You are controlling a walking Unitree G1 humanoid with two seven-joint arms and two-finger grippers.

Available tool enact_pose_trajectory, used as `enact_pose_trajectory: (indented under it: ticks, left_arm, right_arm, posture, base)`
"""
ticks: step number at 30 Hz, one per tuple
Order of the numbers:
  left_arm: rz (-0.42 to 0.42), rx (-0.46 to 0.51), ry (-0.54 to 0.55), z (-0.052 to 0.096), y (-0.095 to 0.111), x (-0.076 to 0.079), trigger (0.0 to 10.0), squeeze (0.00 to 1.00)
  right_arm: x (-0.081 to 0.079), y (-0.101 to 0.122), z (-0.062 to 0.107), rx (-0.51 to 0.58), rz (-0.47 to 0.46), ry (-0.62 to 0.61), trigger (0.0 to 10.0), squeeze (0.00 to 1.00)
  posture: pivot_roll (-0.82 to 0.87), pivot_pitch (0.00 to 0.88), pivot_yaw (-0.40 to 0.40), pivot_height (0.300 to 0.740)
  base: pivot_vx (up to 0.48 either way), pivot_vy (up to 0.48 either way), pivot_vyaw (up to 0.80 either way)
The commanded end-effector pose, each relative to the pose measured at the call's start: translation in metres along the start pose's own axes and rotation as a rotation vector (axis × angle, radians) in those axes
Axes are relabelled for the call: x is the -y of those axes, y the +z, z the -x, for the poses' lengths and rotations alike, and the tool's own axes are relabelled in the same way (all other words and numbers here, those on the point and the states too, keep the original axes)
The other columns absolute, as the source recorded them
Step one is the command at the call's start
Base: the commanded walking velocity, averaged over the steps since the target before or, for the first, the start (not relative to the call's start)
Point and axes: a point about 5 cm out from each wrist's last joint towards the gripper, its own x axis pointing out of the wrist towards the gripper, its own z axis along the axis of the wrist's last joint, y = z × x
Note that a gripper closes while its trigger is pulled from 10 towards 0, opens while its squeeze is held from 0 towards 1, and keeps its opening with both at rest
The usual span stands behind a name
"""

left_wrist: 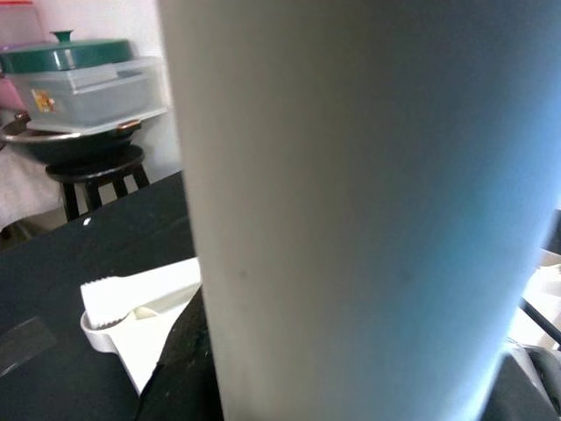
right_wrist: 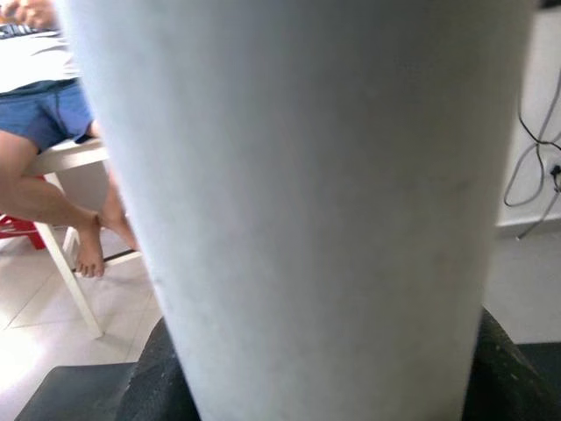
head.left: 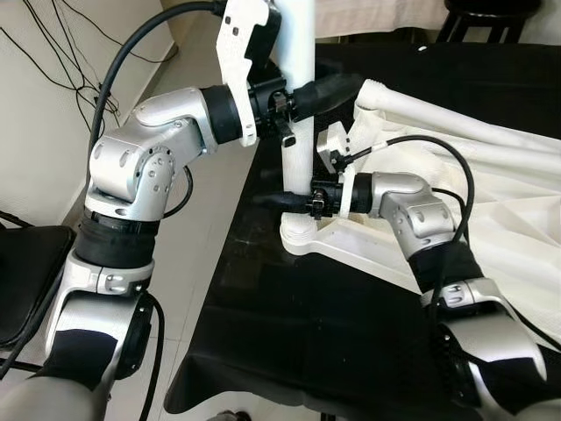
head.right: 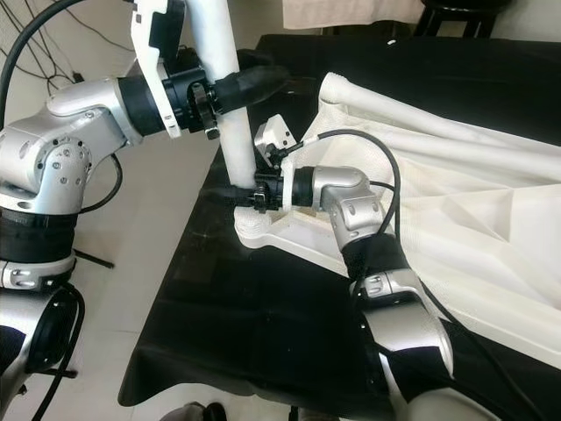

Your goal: Building children table

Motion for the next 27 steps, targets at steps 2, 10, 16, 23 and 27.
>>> enact_pose_trajectory:
  ticks: [2, 10, 16, 23, 27]
  left_arm:
    - [0.053, -0.043, -0.137, -0.021, -0.014, 0.027, 3.8, 0.00]
    - [0.035, -0.039, -0.096, -0.010, -0.010, 0.017, 10.0, 1.00]
    - [0.031, -0.032, -0.024, 0.014, -0.017, -0.005, 10.0, 1.00]
    - [0.026, -0.035, 0.032, 0.021, -0.018, -0.009, 10.0, 0.00]
    - [0.031, -0.029, 0.044, 0.021, -0.017, -0.008, 10.0, 0.00]
  right_arm:
    - [-0.013, -0.003, -0.035, 0.000, -0.029, 0.118, 0.0, 0.00]
    - [-0.011, -0.010, -0.031, 0.021, -0.047, 0.071, 0.0, 0.00]
    - [-0.012, -0.010, -0.024, 0.052, -0.037, 0.007, 0.0, 0.00]
    - [-0.015, -0.009, -0.016, 0.066, -0.009, -0.170, 0.0, 0.00]
    - [-0.021, -0.024, -0.022, 0.048, -0.042, -0.457, 0.0, 0.00]
  posture:
    - [0.00, 0.213, 0.095, 0.740]
    - [-0.02, 0.222, 0.072, 0.740]
    - [-0.02, 0.229, 0.067, 0.740]
    - [-0.02, 0.239, 0.046, 0.740]
    - [-0.02, 0.244, 0.042, 0.740]
  base:
    - [0.000, 0.000, 0.00]
    - [0.000, 0.000, 0.00]
    - [0.000, 0.000, 0.00]
    - [0.000, 0.000, 0.00]
    - [0.000, 0.000, 0.00]
